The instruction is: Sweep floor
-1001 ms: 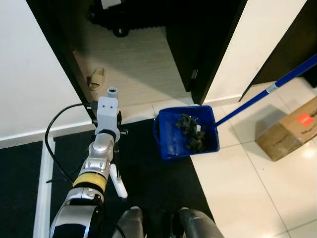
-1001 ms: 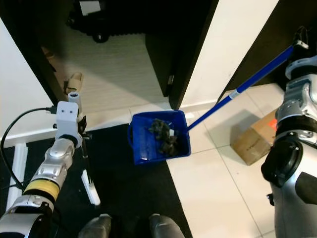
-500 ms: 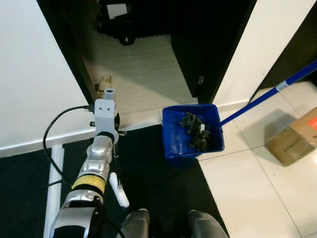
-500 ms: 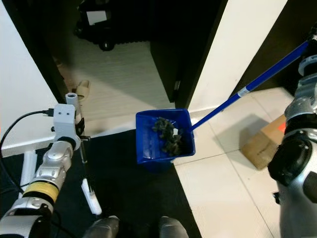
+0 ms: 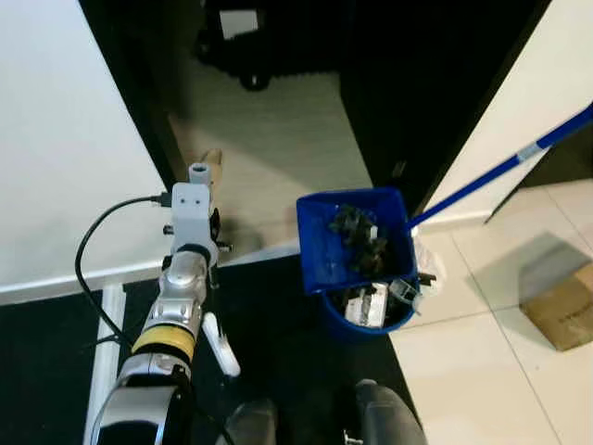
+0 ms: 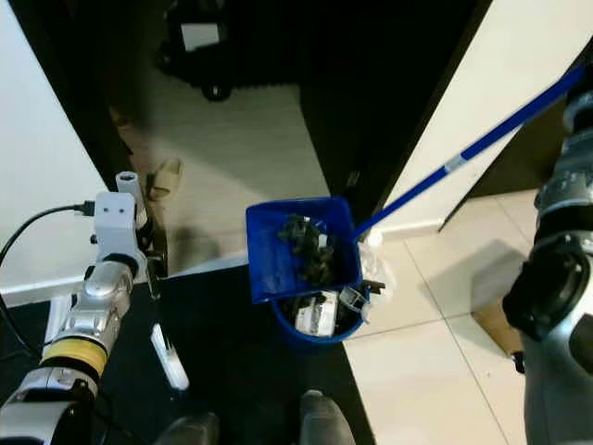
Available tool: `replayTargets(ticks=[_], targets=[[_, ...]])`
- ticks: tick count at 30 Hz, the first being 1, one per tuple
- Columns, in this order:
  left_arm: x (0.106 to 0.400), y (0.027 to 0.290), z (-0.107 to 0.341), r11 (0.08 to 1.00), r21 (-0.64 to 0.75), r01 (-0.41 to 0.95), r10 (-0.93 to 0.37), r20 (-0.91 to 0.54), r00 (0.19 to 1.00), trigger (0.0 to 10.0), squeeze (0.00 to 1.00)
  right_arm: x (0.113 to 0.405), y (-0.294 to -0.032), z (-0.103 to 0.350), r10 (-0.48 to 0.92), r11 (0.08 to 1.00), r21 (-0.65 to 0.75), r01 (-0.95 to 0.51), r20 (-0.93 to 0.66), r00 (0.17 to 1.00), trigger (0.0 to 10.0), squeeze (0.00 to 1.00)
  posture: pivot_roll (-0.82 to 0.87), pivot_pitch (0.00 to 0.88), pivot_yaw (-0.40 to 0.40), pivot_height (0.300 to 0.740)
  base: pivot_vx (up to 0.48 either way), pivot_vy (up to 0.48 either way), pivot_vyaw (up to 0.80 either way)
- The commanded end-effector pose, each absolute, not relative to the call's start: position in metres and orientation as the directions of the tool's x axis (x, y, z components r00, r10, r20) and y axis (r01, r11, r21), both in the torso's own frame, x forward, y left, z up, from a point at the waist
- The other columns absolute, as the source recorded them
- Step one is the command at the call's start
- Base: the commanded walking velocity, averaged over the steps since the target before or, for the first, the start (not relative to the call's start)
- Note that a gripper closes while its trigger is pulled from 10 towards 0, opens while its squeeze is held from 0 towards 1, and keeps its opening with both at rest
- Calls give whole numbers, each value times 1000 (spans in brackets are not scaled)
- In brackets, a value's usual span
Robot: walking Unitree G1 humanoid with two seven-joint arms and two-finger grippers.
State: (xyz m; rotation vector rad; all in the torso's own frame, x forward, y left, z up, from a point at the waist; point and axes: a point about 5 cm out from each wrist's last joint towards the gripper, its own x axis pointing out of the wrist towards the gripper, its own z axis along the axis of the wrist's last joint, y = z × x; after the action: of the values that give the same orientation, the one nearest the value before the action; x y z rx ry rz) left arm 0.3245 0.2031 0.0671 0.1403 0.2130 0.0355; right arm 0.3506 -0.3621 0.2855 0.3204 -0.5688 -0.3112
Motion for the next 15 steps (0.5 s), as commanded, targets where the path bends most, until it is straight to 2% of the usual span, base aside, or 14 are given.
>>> replayTargets(ticks=[1, 4, 10, 15], targets=[[326, 201, 71, 990, 141, -25, 50, -181, 982, 10000, 0, 346, -368, 297, -398, 893, 404, 195, 512, 761, 10000, 0, 42, 4, -78, 740, 0, 0, 0], [325, 201, 71, 989, 150, -15, 42, -180, 983, 10000, 0, 346, -368, 298, -398, 894, 403, 197, 512, 761, 10000, 0, 43, 7, -78, 740, 0, 0, 0], [324, 198, 70, 990, 143, -2, 28, -182, 983, 10000, 0, 345, -370, 301, -403, 893, 403, 201, 517, 756, 10000, 0, 42, 10, -78, 740, 0, -460, 0], [323, 197, 68, 994, 111, -9, 30, -190, 981, 10000, 0, 344, -372, 302, -405, 893, 399, 207, 513, 757, 10000, 0, 40, 12, -78, 740, 0, 0, 0]])
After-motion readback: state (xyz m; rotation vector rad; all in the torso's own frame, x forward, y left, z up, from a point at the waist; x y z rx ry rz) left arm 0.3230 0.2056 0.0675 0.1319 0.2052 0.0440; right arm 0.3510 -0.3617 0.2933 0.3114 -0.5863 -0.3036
